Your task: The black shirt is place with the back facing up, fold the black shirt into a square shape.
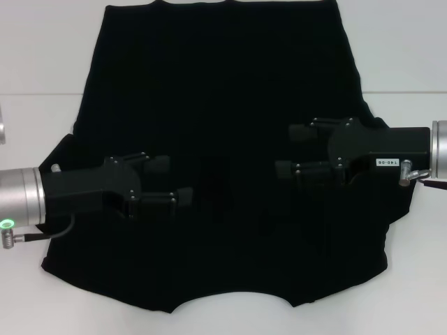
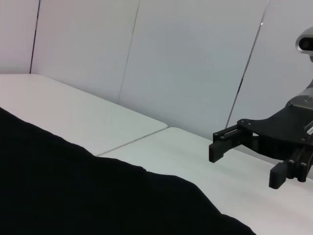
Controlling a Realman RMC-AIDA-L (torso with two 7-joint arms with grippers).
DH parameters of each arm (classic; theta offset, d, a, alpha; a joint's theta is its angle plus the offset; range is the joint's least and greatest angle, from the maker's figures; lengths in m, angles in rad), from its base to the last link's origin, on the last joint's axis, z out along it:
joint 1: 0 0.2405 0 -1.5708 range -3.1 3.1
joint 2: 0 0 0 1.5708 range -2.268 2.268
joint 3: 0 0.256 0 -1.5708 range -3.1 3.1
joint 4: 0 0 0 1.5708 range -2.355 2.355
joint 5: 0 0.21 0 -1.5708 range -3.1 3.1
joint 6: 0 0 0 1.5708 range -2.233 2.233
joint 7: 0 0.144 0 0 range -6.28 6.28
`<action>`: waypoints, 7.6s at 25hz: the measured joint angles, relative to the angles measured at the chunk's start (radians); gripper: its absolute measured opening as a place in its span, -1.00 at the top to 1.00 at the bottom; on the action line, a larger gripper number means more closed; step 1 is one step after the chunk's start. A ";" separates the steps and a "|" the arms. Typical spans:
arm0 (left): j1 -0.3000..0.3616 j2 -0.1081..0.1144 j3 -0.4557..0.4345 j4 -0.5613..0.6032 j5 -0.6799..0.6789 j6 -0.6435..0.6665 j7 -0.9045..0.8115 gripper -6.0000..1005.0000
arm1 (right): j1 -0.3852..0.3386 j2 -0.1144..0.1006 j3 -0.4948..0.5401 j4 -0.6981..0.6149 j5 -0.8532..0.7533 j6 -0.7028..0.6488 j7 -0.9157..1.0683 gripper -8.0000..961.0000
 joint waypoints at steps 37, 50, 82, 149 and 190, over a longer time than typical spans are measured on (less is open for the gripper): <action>0.055 0.036 -0.129 0.254 0.344 -0.187 -0.811 -0.78 | 0.034 0.013 0.009 0.000 0.008 0.050 0.001 -0.83; 0.038 0.041 -0.124 0.260 0.506 -0.285 -1.001 -0.77 | 0.044 0.014 0.009 0.000 0.009 0.069 -0.001 -0.83; 0.005 0.044 -0.072 0.175 0.530 -0.346 -0.948 0.07 | 0.036 0.014 0.009 0.000 0.008 0.062 0.000 -0.83; 0.069 0.053 -0.244 0.238 0.514 -0.399 -0.935 0.99 | 0.028 0.038 0.048 0.010 0.031 0.072 -0.002 -0.69; -0.113 -0.002 0.050 0.112 0.237 -0.272 -0.627 0.98 | 0.021 0.037 0.048 0.001 0.042 0.058 0.001 -0.68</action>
